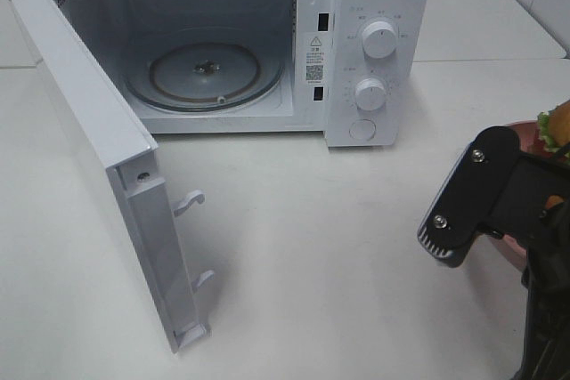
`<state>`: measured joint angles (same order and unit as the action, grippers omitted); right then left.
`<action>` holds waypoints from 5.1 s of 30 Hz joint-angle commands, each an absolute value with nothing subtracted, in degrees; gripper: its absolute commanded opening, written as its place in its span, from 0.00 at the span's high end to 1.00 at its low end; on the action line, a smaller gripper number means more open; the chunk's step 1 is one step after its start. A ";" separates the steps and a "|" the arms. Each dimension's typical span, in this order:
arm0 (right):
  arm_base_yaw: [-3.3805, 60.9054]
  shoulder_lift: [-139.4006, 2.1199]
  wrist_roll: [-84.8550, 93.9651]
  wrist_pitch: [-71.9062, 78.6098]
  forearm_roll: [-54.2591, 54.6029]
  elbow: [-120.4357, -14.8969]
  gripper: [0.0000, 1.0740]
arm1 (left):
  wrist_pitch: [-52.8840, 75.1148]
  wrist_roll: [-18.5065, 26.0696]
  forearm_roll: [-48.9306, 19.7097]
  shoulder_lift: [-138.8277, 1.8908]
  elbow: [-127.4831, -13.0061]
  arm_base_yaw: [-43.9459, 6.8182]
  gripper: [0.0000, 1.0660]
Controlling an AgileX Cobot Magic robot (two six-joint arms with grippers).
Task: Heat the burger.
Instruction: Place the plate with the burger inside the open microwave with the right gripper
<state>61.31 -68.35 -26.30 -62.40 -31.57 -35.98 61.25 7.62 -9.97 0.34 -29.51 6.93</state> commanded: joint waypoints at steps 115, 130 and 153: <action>35.24 -72.02 95.11 -22.57 0.00 -37.59 1.00 | 61.48 7.22 -10.54 0.63 -29.51 7.10 0.06; 35.24 -79.47 98.61 -21.66 6.99 -43.83 1.00 | 61.48 7.22 -10.54 0.63 -29.51 7.10 0.06; 35.47 -91.79 100.44 -20.68 8.88 -56.09 1.00 | 61.48 7.22 -10.54 0.63 -29.51 7.10 0.06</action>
<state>35.24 -91.21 99.29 -23.72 8.14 -53.80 61.25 7.62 -10.03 0.34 -29.51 6.93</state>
